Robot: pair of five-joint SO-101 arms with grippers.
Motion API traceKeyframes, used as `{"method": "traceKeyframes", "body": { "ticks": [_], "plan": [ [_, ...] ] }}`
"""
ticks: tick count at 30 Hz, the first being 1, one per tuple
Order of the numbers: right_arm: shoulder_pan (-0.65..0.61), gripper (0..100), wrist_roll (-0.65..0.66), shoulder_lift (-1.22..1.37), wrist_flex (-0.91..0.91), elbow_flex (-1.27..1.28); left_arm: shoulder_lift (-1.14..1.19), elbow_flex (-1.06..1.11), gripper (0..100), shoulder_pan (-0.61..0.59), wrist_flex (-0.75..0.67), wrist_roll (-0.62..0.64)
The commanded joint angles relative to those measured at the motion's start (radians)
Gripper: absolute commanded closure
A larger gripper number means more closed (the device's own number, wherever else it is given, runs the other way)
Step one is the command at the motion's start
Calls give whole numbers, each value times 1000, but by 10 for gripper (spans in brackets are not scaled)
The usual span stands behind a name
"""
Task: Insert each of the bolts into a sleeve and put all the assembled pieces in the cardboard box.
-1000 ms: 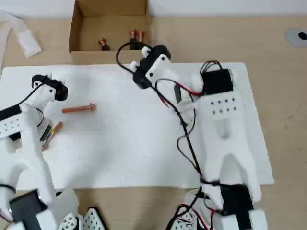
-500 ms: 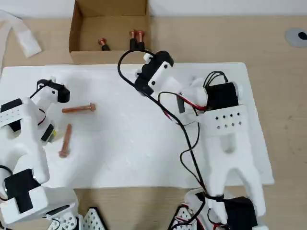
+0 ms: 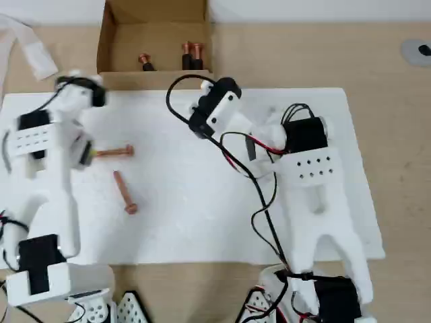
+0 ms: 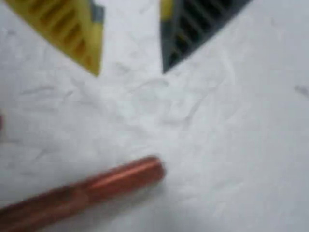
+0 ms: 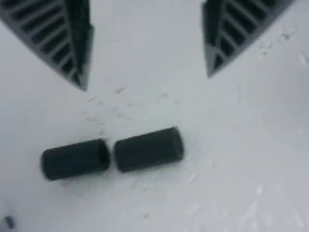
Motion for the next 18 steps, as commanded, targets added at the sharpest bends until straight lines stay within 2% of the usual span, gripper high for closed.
{"method": "traceKeyframes", "body": {
  "ticks": [1,5,9,13,18],
  "plan": [
    [16,807,2,-45,-12,13,-4,-72,906,74,-31,-121],
    [16,807,2,-45,-9,15,-2,-72,907,83,-60,-351],
    [16,807,-8,-45,-11,15,39,-87,910,107,-55,-502],
    [16,807,-46,-45,-12,15,143,-141,909,124,-54,-597],
    [16,807,-83,-42,-9,15,309,-284,908,130,-52,-638]
  ]
}}
